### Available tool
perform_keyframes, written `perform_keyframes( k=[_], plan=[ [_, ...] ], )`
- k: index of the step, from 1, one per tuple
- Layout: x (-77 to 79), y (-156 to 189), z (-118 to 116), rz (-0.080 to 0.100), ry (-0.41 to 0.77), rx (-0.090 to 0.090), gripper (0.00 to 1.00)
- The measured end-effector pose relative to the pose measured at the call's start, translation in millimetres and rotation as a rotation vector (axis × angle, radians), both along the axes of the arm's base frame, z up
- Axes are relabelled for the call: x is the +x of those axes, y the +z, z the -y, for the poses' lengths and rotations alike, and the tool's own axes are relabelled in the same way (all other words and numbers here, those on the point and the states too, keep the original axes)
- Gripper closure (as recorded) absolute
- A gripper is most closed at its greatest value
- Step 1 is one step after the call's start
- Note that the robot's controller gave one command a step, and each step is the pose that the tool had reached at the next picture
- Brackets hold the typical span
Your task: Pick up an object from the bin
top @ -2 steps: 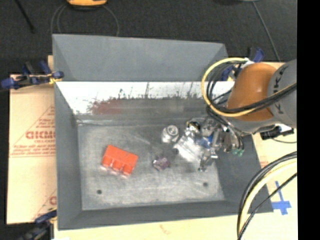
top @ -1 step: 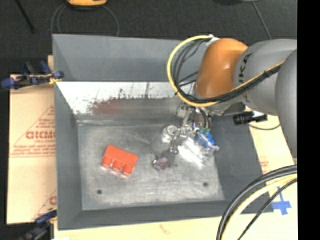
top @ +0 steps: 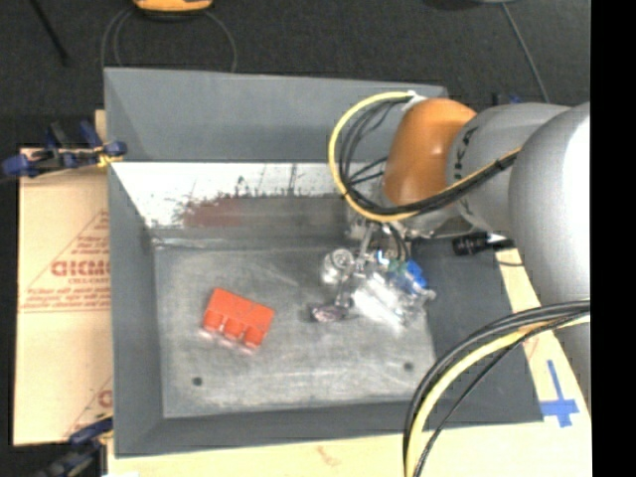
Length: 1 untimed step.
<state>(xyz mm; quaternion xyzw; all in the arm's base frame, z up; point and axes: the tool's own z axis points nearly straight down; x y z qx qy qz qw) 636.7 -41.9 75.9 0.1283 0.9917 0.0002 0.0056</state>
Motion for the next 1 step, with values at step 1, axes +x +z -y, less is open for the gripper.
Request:
perform_keyframes(
  k=[1],
  plan=[
    [0.6,2.5,-0.1,0.004,0.005,-0.003,1.0]
  ],
)
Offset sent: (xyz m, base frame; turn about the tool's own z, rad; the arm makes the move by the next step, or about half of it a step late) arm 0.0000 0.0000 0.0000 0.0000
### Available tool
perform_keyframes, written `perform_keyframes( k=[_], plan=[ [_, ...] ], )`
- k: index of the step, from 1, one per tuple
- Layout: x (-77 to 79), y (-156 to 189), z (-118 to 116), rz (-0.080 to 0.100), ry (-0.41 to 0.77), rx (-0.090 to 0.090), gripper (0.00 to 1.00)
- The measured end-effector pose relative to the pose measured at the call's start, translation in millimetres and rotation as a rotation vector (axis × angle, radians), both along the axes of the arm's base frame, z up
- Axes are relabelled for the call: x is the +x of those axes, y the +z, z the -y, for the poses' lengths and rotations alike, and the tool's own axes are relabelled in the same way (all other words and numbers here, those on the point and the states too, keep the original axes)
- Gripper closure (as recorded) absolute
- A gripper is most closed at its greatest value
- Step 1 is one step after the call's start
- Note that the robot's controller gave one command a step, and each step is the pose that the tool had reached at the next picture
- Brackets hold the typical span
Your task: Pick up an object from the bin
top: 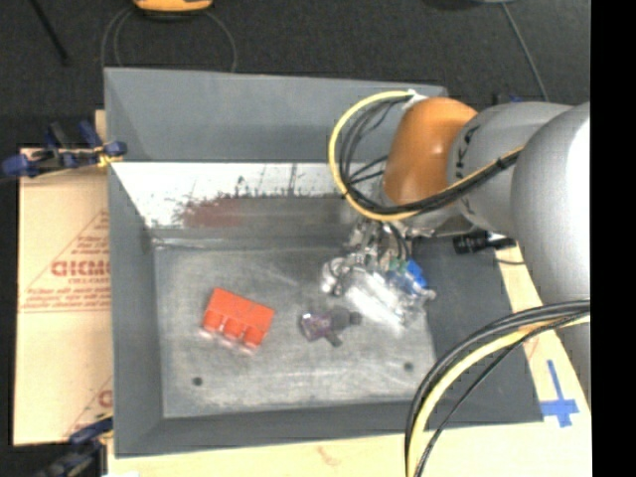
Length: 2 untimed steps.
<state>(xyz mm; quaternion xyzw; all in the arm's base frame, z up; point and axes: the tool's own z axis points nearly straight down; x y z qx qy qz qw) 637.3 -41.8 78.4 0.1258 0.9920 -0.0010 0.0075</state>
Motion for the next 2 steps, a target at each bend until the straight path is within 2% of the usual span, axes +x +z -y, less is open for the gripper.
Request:
perform_keyframes(
  k=[1,2],
  plan=[
    [-7.2,149.9,16.3,-0.004,0.334,-0.004,1.0],
    [-37.4,149.1,26.7,-0.013,0.694,-0.004,1.0]
  ],
)
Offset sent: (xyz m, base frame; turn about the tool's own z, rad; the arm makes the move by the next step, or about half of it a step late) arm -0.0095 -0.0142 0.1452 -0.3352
